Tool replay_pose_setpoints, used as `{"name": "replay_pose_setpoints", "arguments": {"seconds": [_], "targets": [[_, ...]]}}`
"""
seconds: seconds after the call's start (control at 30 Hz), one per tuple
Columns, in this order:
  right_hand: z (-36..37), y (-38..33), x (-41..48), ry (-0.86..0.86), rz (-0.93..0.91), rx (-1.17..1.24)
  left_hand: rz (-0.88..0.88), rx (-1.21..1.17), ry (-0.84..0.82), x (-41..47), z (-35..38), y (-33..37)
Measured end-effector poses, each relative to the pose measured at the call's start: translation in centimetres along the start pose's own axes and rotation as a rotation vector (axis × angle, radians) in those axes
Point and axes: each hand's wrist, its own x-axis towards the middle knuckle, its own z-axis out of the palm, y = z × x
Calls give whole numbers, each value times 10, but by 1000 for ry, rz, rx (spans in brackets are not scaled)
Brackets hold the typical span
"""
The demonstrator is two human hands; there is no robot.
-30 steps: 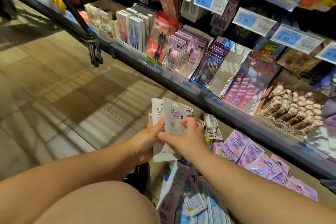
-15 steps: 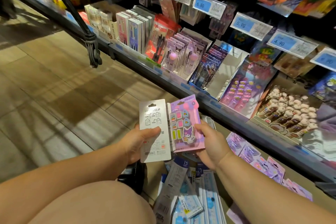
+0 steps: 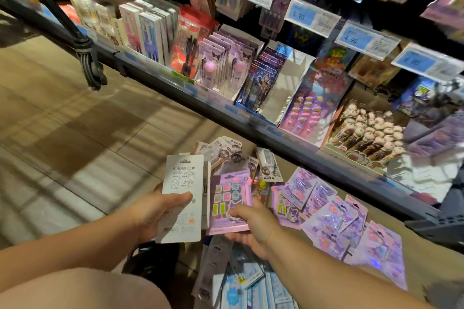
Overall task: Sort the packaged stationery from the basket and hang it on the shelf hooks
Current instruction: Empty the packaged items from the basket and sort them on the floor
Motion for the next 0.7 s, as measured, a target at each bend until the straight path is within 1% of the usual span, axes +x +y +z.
{"name": "replay_pose_setpoints", "arguments": {"seconds": [0.17, 0.33, 0.47, 0.53, 0.7], "targets": [[-24, 17, 22, 220, 126, 172, -41, 24, 30, 1, 1, -1], [-61, 21, 45, 417, 143, 241, -40, 48, 64, 5, 3, -3], [-86, 16, 62, 549, 162, 289, -34, 83, 34, 3, 13, 0], [-99, 9, 68, 577, 159, 299, -12, 67, 22, 1, 23, 3], [-128, -5, 73, 519, 159, 287, 45, 80, -97, 10, 27, 6]]}}
